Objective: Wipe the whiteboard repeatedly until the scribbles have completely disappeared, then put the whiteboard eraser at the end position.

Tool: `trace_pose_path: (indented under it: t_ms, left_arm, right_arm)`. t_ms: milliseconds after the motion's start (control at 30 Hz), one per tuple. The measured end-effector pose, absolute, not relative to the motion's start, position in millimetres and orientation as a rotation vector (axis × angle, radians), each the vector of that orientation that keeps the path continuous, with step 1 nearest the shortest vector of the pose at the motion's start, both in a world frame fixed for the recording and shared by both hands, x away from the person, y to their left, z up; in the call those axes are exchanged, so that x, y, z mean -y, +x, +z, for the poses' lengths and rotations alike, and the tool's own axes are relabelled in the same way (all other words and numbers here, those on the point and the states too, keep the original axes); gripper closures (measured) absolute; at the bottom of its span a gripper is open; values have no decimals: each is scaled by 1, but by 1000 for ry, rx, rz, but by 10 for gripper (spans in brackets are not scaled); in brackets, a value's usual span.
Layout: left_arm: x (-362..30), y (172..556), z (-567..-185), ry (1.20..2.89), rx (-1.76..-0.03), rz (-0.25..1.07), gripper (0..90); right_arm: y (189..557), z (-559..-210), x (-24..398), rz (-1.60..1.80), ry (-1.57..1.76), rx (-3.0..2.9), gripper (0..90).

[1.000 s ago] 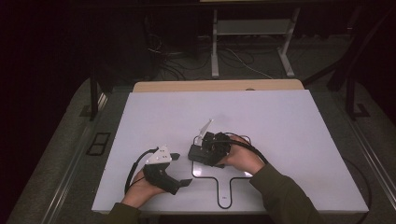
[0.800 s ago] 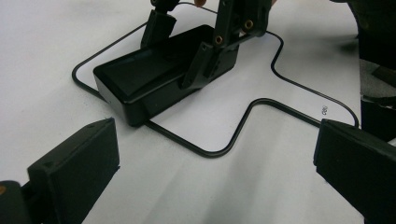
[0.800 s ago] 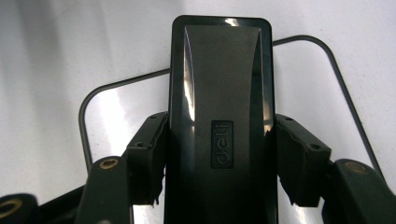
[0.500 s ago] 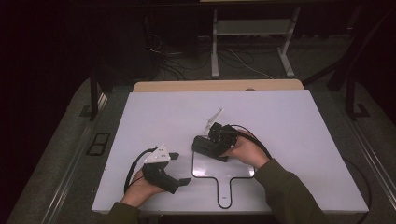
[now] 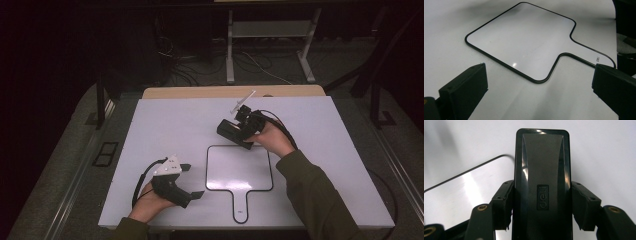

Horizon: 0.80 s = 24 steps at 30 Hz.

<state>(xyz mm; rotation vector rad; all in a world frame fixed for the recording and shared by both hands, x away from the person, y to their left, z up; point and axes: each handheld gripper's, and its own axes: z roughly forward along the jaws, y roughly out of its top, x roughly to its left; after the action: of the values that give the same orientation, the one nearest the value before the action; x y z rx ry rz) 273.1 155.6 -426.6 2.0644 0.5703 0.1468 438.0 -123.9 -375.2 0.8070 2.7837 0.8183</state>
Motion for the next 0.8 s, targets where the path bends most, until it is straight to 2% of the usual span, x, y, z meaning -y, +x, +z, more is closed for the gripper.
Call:
trace_pose_path:
  t_ms: [433,800]
  left_arm:
    - [-156,275,-426,2058,-571,144,0]
    - [-156,275,-426,2057,-569,146,0]
  right_arm:
    - [487,-386,133,781,929,-2723,388]
    - [504,-411,132,702,948,-2740,387]
